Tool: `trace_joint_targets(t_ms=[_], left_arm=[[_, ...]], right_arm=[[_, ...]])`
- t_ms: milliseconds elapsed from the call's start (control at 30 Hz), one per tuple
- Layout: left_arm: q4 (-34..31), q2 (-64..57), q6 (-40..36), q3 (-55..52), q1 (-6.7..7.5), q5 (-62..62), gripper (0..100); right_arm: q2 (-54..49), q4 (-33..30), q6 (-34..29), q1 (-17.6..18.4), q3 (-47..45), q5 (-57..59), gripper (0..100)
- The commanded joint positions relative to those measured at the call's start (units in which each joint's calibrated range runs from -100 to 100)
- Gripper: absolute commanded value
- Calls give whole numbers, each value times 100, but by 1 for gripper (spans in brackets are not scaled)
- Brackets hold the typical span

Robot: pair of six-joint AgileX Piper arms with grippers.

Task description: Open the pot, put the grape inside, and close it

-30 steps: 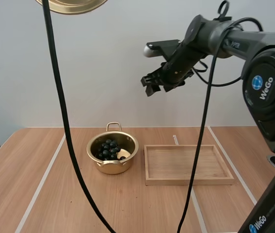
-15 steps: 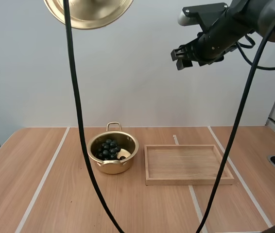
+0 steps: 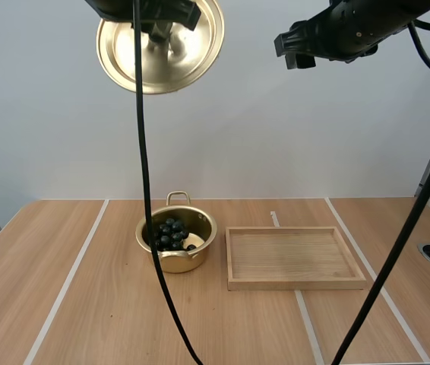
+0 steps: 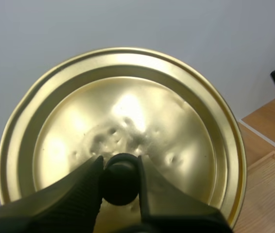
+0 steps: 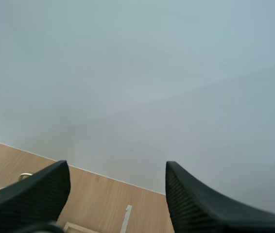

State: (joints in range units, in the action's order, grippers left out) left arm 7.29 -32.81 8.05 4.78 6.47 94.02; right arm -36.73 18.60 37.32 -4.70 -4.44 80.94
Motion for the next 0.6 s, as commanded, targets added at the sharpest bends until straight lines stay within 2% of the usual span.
trace_joint_targets(t_ms=[0, 233, 567], left_arm=[[99, 17, -56, -483, 15, -638, 0], [-44, 30, -56, -1714, 15, -1740, 0], [-156, 390, -56, -3166, 15, -2874, 0]], right_arm=[[-263, -330, -221, -23, 31, 18, 93], [-589, -713, -479, -23, 31, 39, 93], [-1113, -701, -494, -23, -520, 89, 91]])
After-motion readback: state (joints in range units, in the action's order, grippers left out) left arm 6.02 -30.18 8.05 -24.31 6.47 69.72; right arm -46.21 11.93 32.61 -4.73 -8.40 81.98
